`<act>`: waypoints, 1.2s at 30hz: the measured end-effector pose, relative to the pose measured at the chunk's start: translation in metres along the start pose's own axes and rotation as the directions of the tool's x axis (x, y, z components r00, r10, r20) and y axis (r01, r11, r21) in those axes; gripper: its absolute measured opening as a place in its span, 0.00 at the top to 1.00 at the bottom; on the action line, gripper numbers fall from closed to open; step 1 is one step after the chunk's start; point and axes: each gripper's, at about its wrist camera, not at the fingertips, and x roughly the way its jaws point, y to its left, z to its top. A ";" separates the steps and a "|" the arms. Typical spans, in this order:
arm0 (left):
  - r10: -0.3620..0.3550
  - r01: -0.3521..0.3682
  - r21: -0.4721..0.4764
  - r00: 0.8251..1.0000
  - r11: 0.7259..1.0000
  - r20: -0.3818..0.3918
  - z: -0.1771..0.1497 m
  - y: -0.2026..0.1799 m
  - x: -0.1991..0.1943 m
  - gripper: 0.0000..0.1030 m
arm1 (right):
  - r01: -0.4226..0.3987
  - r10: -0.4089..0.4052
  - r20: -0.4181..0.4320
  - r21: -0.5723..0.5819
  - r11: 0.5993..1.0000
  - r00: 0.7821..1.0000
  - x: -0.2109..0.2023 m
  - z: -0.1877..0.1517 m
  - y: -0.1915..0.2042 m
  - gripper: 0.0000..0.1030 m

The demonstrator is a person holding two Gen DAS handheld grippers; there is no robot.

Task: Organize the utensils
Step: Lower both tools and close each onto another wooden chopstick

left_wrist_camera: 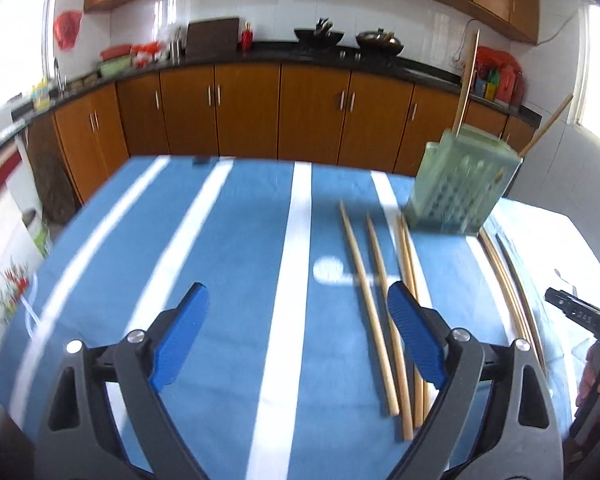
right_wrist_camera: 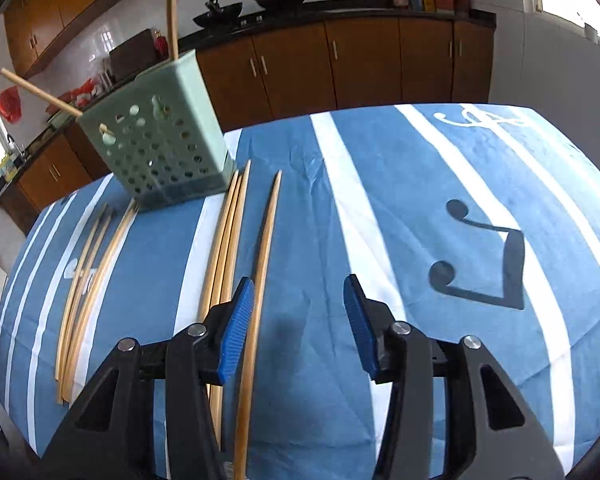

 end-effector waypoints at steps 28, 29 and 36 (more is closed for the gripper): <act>-0.064 0.082 0.072 0.972 0.994 -0.228 -0.025 -0.055 0.071 0.61 | 0.133 -0.133 -0.006 -0.005 0.991 0.991 0.011 -0.008 -0.027 0.92; -0.059 0.079 0.076 0.970 0.994 -0.235 -0.026 -0.056 0.073 0.66 | 0.133 -0.133 -0.005 -0.005 0.991 0.991 0.011 -0.008 -0.026 0.92; -0.011 0.030 0.078 0.973 0.997 -0.232 -0.021 -0.048 0.080 0.92 | 0.132 -0.132 -0.005 -0.006 0.991 0.991 0.011 -0.009 -0.027 0.92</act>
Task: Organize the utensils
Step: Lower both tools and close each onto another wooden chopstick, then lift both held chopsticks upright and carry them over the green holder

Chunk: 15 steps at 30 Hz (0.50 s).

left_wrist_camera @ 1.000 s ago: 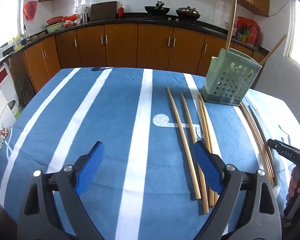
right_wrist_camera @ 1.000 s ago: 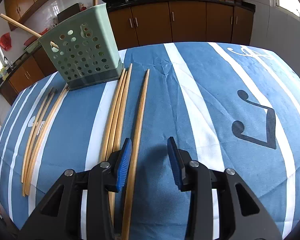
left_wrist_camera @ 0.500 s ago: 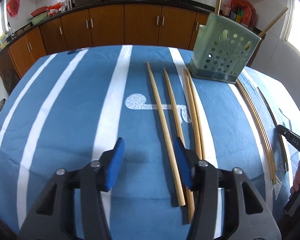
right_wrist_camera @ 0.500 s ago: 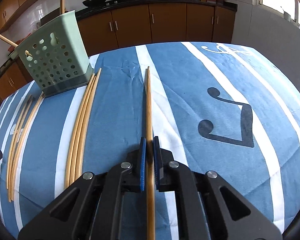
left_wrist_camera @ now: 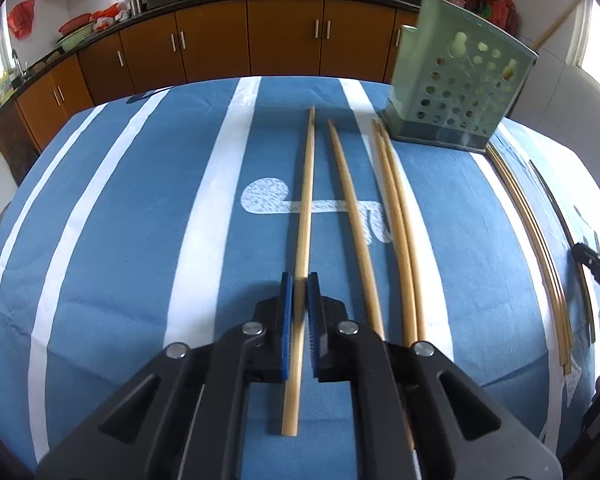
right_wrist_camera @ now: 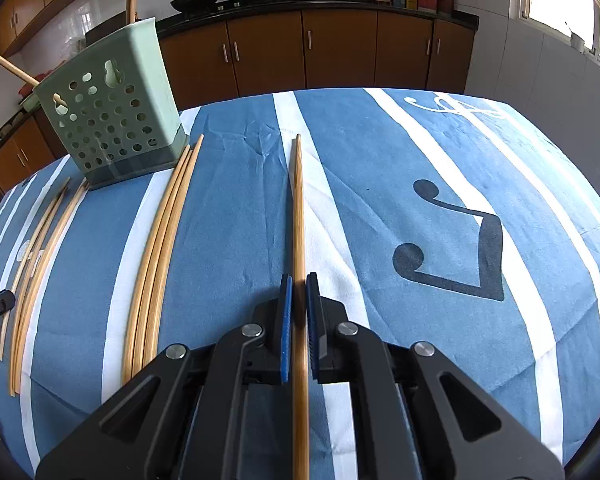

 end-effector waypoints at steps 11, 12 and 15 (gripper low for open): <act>0.094 -0.092 -0.079 0.995 0.993 0.026 0.014 0.057 0.007 0.88 | 0.003 -0.003 0.000 -0.008 1.000 1.000 0.000 0.000 0.000 0.92; 0.096 -0.093 -0.077 0.995 0.993 0.033 0.014 0.056 0.007 0.88 | 0.004 -0.004 0.000 -0.008 1.000 1.000 -0.001 0.000 0.001 0.92; 0.108 -0.105 -0.060 0.993 0.993 0.055 0.010 0.052 0.007 0.88 | 0.004 -0.004 0.000 -0.008 1.000 1.000 0.000 0.000 0.001 0.92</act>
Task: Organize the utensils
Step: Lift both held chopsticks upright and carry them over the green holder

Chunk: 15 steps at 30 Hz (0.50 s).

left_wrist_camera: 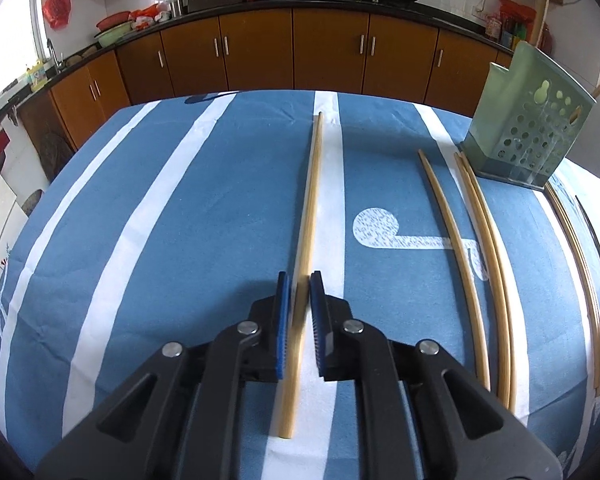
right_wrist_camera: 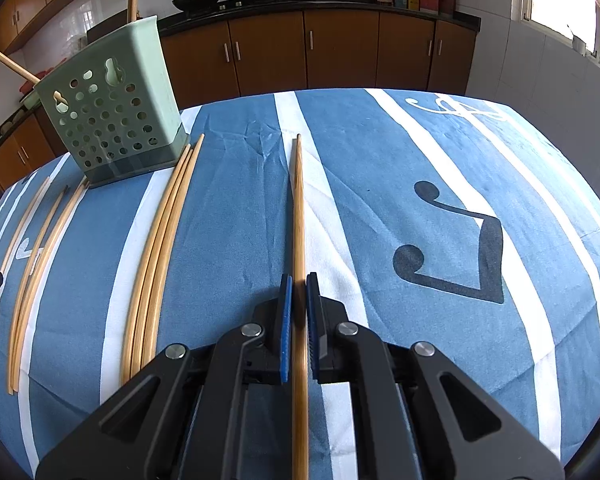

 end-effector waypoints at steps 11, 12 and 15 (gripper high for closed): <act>-0.042 0.042 -0.024 0.999 0.999 0.001 0.000 0.004 0.002 0.84 | 0.005 -0.005 0.000 -0.006 1.000 1.000 0.001 0.000 0.000 0.92; -0.042 0.042 -0.019 0.999 0.999 0.001 0.000 0.003 0.001 0.82 | 0.005 -0.005 0.000 -0.006 1.000 1.000 0.001 0.000 0.000 0.92; -0.037 0.037 -0.005 0.999 0.999 0.001 0.000 0.001 0.001 0.80 | 0.006 -0.006 0.000 -0.007 1.000 1.000 0.001 0.000 0.001 0.92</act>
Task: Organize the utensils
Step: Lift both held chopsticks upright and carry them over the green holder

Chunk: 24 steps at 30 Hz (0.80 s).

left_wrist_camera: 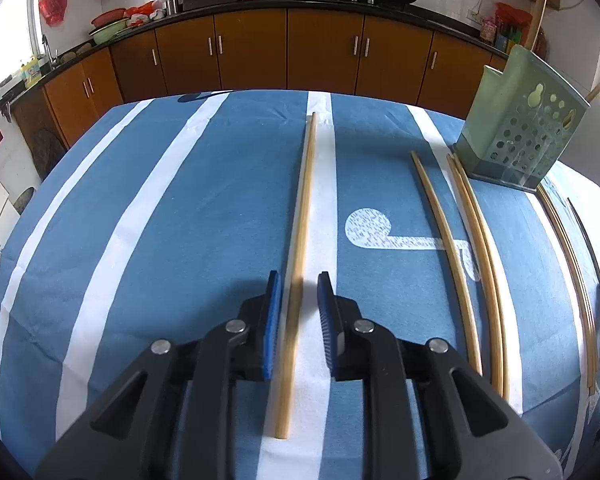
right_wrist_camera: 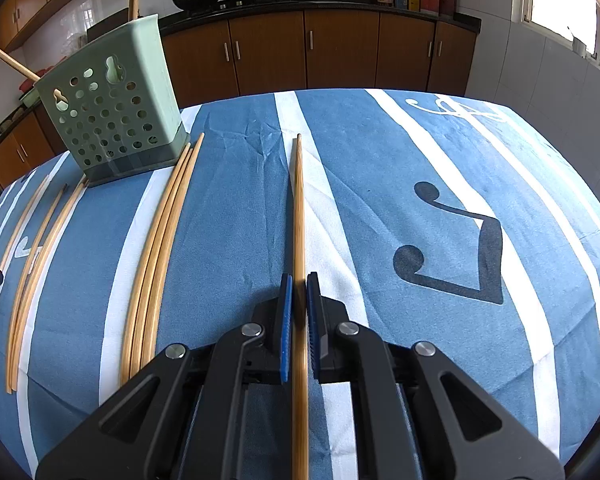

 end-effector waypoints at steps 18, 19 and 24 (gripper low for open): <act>0.008 -0.008 -0.002 1.000 1.000 0.000 -0.004 -0.001 -0.004 0.81 | -0.009 0.009 -0.003 -0.009 1.000 1.000 -0.006 -0.006 0.001 0.92; 0.009 -0.009 -0.002 1.000 1.000 0.000 -0.006 -0.002 -0.005 0.82 | -0.013 0.013 -0.003 -0.008 1.000 1.000 -0.007 -0.008 0.001 0.92; -0.001 0.001 -0.008 1.000 1.000 0.000 -0.013 0.000 -0.011 0.92 | -0.032 0.032 -0.003 0.004 0.999 0.999 -0.011 -0.013 -0.003 0.92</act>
